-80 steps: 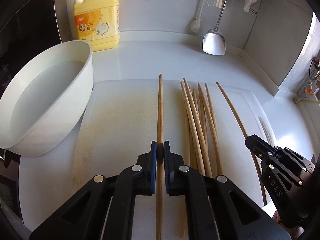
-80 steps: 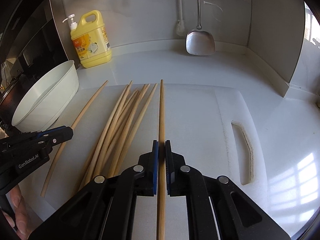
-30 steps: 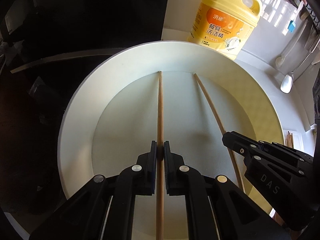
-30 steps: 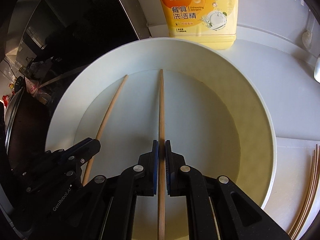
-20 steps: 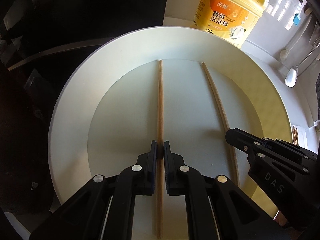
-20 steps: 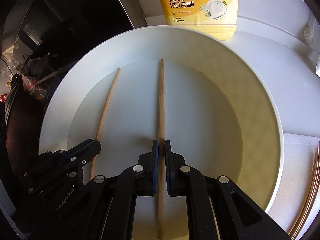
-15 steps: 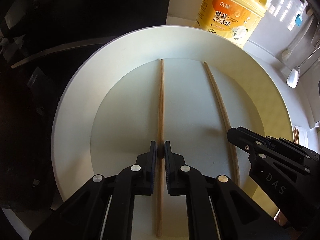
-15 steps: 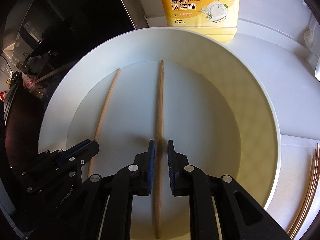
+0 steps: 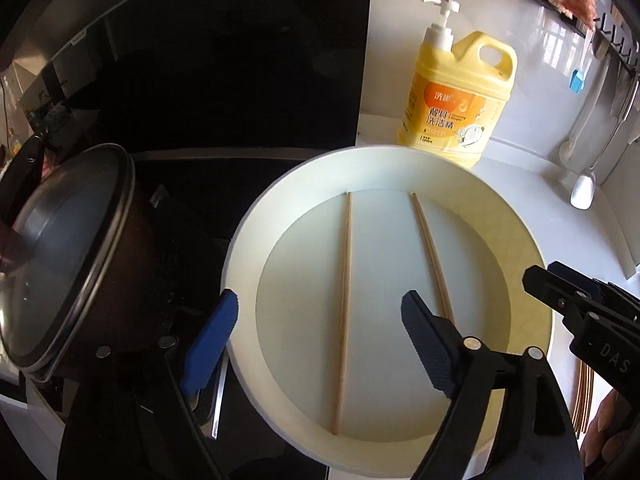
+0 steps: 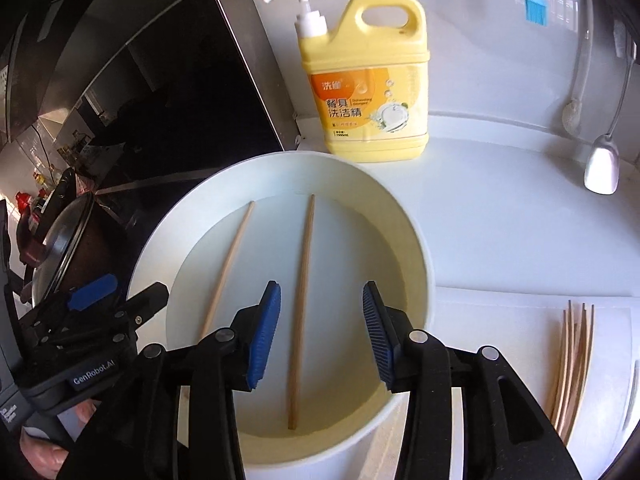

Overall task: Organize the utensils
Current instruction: 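Open the left tool while the right tool opens, dropping both chopsticks into the basin, then move both open tools back over the chopsticks on the cutting board, then close the right tool on a chopstick while the left tool grasps another chopstick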

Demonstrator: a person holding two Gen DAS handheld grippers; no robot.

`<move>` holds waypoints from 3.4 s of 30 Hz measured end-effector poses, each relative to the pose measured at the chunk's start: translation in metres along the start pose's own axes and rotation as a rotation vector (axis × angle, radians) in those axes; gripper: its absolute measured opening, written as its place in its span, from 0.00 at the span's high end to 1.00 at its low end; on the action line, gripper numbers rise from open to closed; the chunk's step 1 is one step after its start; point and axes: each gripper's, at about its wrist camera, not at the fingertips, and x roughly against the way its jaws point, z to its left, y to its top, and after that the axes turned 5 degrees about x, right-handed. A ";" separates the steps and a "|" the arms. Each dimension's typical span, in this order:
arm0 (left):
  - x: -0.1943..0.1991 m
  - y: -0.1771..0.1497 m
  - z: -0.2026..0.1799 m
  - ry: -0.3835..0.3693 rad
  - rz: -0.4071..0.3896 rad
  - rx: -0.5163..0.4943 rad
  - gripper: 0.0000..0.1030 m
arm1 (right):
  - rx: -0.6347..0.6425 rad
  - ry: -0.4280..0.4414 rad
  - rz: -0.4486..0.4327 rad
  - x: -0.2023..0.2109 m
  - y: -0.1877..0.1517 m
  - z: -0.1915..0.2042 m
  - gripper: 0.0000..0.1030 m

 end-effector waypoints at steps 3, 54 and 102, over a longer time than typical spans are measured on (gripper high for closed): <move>0.020 -0.004 -0.016 -0.005 -0.021 0.007 0.11 | -0.004 -0.007 -0.028 0.025 -0.014 -0.015 0.49; -0.008 -0.160 -0.231 -0.076 -0.016 -0.034 0.07 | -0.137 -0.143 -0.105 0.071 -0.186 -0.226 0.44; -0.033 -0.163 -0.283 -0.079 -0.007 -0.090 0.07 | -0.055 -0.294 -0.119 0.076 -0.191 -0.264 0.46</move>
